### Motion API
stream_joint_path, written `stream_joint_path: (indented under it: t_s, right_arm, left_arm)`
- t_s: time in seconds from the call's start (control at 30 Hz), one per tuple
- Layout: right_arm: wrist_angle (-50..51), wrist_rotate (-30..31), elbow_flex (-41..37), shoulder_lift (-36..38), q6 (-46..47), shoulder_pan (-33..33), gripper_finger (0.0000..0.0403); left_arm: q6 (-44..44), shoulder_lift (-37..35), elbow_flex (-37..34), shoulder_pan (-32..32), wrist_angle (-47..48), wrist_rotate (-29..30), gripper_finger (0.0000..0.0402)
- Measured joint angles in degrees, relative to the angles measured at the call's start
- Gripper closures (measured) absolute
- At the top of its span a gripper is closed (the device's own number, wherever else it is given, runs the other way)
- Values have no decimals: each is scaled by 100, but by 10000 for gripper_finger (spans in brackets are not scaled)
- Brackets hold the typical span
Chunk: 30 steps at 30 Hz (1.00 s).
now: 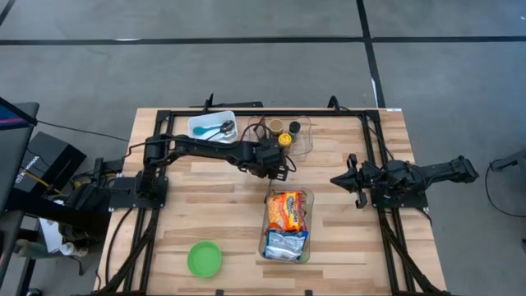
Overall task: Pick & Place Food Item
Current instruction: Put the black spoon into the white bin
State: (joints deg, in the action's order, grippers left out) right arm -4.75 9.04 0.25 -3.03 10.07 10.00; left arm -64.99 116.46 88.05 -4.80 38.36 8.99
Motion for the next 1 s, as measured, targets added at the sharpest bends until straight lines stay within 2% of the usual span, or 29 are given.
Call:
stream_joint_path:
  t_s: [0.23, 0.7, 1.0]
  right_arm:
    - [0, 0, 0, 0, 0, -1, 403]
    - [-2, 0, 0, 0, 0, -2, 403]
    - [0, 0, 2, 0, 0, 0, 403]
  left_arm:
    - [0, 44, 209, 26, 183, 184, 286]
    - [1, 890, 1006, 101, 455, 127, 286]
    - [-61, 1001, 1039, 87, 682, 2, 286]
